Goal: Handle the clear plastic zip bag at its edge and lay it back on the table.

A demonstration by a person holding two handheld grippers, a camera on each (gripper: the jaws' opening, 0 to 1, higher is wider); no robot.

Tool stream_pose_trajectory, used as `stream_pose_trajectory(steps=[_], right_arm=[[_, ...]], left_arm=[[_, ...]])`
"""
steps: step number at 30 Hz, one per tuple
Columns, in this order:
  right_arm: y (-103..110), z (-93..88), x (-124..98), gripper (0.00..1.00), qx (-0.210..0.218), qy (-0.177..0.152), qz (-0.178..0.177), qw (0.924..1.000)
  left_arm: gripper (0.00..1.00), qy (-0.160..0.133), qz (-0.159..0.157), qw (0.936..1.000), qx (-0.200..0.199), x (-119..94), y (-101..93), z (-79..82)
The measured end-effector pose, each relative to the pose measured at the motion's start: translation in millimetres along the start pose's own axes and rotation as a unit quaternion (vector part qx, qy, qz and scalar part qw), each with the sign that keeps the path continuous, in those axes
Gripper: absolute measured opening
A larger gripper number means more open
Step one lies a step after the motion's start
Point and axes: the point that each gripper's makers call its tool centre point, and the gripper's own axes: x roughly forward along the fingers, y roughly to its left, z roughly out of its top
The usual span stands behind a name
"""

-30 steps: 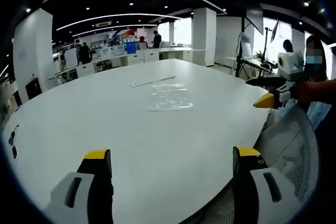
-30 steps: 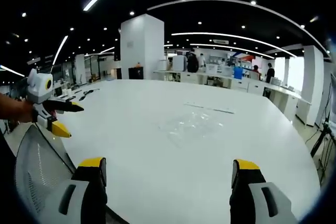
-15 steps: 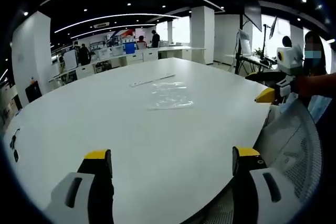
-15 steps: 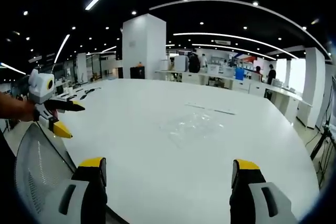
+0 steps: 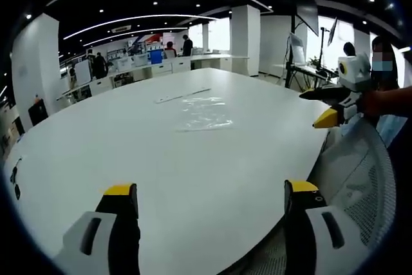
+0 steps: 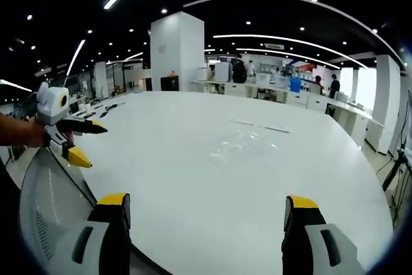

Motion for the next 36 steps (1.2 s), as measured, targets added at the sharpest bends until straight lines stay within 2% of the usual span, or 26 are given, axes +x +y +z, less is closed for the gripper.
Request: stream_pose_trajectory(steps=[10, 18, 36], right_arm=[[-3, -5.5, 3, 1.0, 0.011, 0.004, 0.005, 0.9999], [-6, -9.1, 8, 1.0, 0.014, 0.009, 0.007, 0.9998], [-4, -8.8, 20, 0.99, 0.003, 0.033, 0.018, 0.9993]], left_arm=[[0.93, 0.009, -0.01, 0.9999, -0.003, 3, -6.0, -5.9], [0.92, 0.014, -0.012, 0.9998, -0.007, 5, -2.3, -8.5], [0.93, 0.017, -0.015, 0.9997, 0.003, 7, -5.0, -4.9]])
